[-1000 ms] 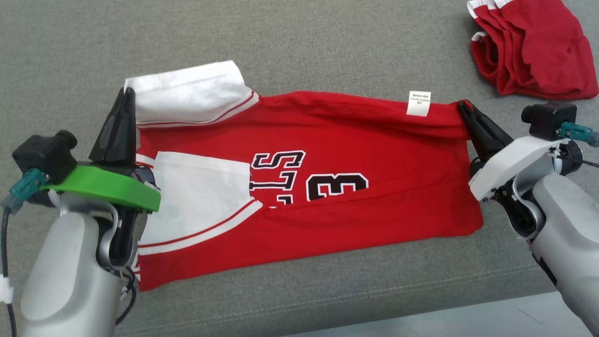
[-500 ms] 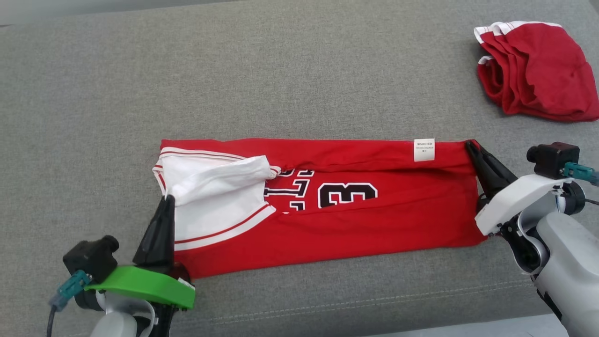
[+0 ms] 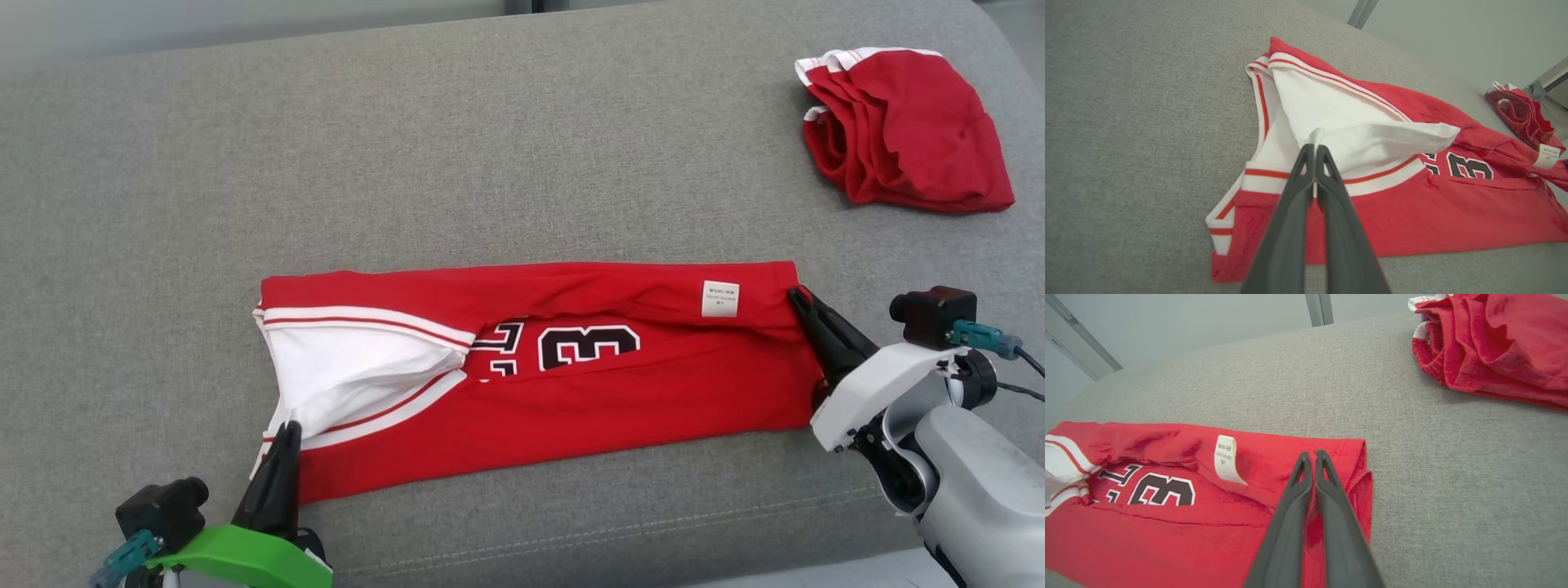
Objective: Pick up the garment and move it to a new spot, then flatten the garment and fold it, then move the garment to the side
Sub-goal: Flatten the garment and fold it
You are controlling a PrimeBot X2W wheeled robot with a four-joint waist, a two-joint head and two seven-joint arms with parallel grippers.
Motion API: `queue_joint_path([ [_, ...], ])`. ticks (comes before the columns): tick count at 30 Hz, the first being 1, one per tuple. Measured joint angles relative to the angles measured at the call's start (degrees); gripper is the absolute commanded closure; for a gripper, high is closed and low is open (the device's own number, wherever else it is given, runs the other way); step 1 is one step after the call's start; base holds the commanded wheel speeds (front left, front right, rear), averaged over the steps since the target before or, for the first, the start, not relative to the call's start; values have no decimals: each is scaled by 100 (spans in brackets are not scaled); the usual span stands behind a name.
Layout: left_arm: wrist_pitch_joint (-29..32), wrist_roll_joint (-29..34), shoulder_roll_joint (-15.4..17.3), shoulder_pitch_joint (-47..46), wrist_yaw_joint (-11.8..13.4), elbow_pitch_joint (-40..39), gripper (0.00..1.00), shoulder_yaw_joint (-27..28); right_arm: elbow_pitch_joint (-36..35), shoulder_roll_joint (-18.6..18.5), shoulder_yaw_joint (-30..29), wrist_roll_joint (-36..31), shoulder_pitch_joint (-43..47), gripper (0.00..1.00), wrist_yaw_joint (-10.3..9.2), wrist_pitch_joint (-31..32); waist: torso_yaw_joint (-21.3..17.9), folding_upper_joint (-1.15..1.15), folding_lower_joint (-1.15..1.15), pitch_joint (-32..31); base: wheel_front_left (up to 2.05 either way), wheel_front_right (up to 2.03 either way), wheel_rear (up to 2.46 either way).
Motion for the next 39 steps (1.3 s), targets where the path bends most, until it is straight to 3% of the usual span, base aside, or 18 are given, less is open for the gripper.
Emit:
queue_joint_path([
  [2, 18, -35, 11, 44, 35, 57, 32, 60, 13, 24, 10, -1, 56, 100, 0, -37, -30, 0, 0, -23, 0, 0, 0],
  [3, 21, -35, 20, 62, 54, 89, 5, 78, 23, 35, 19, -2, 70, 100, 0, -37, -44, 0, 0, -33, 0, 0, 0],
  [4, 51, -55, 18, 80, 75, 120, 0, 121, 32, 42, 31, -5, 78, 100, 0, -37, -60, 0, 0, -43, 0, 0, 0],
  [9, 65, -87, 66, 149, 278, 207, 0, 337, 64, 46, 54, -115, 122, 100, 0, -42, -129, 0, 0, -73, 0, 0, 0],
  [13, 64, -89, 111, 152, 403, 207, 0, 487, 81, 14, 147, -327, 125, 91, 0, -44, -143, 0, 0, -70, 0, 0, 0],
  [17, 57, -89, 148, 152, 415, 172, 0, 557, 60, -59, 181, -631, 124, 53, 1, -44, -143, 0, 0, -64, 0, 0, 0],
  [19, 57, -97, 148, 152, 442, 137, 0, 557, 47, -93, 193, -754, 123, 6, 1, -44, -139, 0, 0, -60, 0, 0, 0],
  [20, 56, -97, 148, 152, 457, 119, 0, 557, 31, -105, 192, -812, 123, 0, 1, -44, -137, 0, 0, -58, 0, 0, 0],
  [33, -22, -85, 158, 152, 457, -211, 0, 575, -219, -138, 143, -1154, 561, 0, 2, -45, -267, 0, 0, -73, 0, 0, 0],
  [39, -88, 70, 205, 149, 457, -480, 0, 483, -250, -140, -326, -982, 882, 0, -1, -45, -408, 0, 0, -103, 0, 0, 0],
])
